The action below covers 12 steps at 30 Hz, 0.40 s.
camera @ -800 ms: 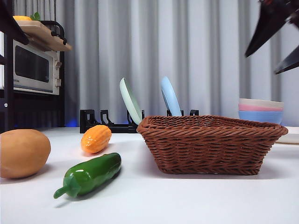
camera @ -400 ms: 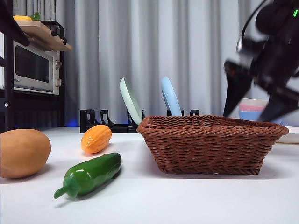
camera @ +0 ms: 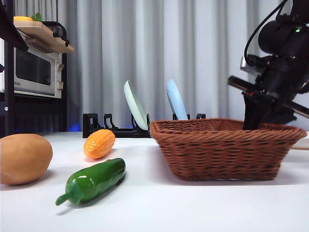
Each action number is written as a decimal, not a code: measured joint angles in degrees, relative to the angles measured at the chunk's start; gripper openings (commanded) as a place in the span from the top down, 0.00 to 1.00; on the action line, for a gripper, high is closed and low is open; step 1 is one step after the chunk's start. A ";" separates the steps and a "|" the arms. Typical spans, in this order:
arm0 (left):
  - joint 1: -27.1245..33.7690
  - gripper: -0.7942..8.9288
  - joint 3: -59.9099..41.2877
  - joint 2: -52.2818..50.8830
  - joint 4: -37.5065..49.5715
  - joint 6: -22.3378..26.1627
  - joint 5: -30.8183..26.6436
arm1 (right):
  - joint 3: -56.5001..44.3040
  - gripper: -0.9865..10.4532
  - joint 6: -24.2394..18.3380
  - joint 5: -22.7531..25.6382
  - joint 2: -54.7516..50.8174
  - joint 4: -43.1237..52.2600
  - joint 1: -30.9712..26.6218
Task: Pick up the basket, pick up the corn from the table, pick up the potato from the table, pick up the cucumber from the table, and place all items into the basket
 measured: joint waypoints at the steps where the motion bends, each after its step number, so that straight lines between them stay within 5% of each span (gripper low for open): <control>1: -0.17 0.58 0.00 0.04 0.09 0.00 -0.33 | 0.00 0.92 0.57 -0.07 -0.70 0.11 0.00; 12: -11.37 0.49 5.92 9.05 5.01 -3.04 -7.74 | 0.00 0.92 1.44 0.74 -18.34 -4.55 -0.04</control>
